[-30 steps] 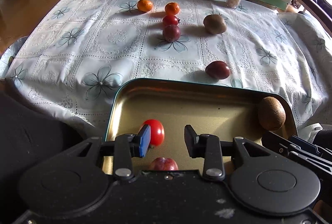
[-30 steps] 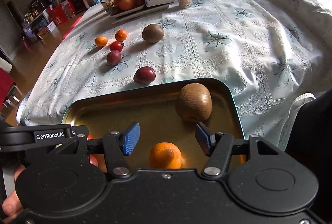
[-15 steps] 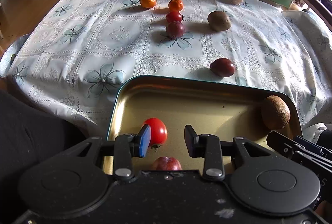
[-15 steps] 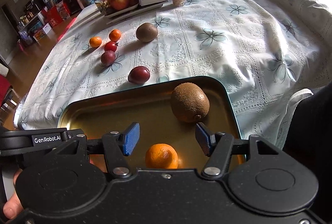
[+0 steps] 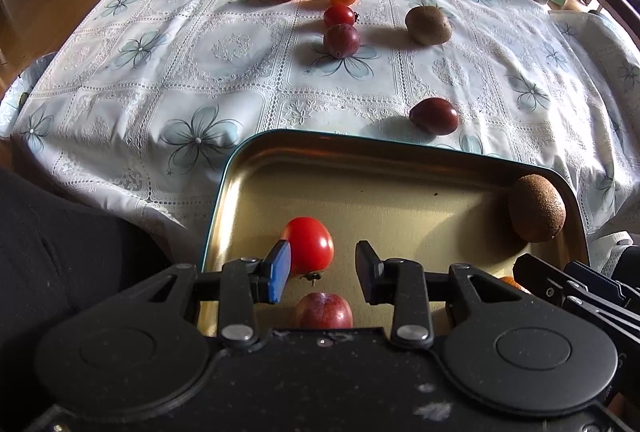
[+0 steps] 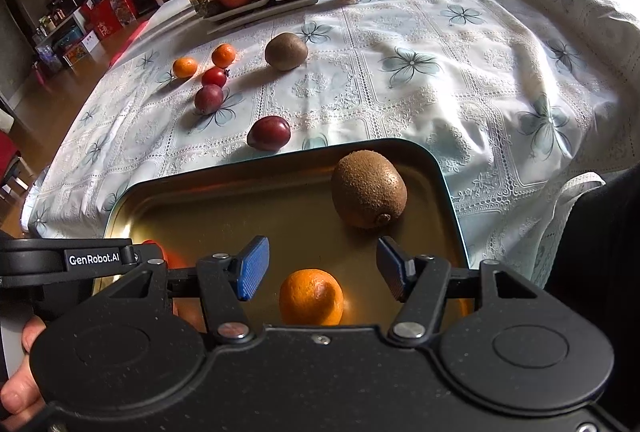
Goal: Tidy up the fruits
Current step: 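Open right gripper dropping the kiwi into the tray while left gripper holds the tomato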
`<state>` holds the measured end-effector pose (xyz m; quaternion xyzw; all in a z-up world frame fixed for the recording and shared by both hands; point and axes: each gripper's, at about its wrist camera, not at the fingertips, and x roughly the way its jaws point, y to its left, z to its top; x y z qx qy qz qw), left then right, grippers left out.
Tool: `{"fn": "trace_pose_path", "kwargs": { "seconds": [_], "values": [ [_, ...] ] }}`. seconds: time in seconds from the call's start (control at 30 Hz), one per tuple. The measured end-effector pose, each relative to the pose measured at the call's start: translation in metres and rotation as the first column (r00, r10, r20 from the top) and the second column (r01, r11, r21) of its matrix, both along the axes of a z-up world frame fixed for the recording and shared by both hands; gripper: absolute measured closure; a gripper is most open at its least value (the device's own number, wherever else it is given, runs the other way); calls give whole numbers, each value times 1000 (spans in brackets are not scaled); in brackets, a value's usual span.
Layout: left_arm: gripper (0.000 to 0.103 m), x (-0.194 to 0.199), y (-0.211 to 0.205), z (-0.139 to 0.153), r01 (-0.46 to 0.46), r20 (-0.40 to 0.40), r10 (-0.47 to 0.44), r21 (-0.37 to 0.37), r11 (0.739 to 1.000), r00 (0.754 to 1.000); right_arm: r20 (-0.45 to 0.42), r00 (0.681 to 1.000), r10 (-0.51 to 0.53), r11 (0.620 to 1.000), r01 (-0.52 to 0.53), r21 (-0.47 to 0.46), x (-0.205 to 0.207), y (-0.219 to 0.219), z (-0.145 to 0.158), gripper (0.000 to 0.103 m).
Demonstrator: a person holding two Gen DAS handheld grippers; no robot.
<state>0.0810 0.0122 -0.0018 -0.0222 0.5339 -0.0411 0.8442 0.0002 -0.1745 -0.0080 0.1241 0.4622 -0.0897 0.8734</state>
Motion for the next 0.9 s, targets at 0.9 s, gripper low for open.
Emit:
{"fn": "trace_pose_path", "kwargs": {
  "seconds": [0.9],
  "values": [
    [68, 4, -3, -8, 3, -44, -2, 20, 1000, 999, -92, 996, -15, 1000, 15, 1, 5, -1, -10, 38]
  ]
}}
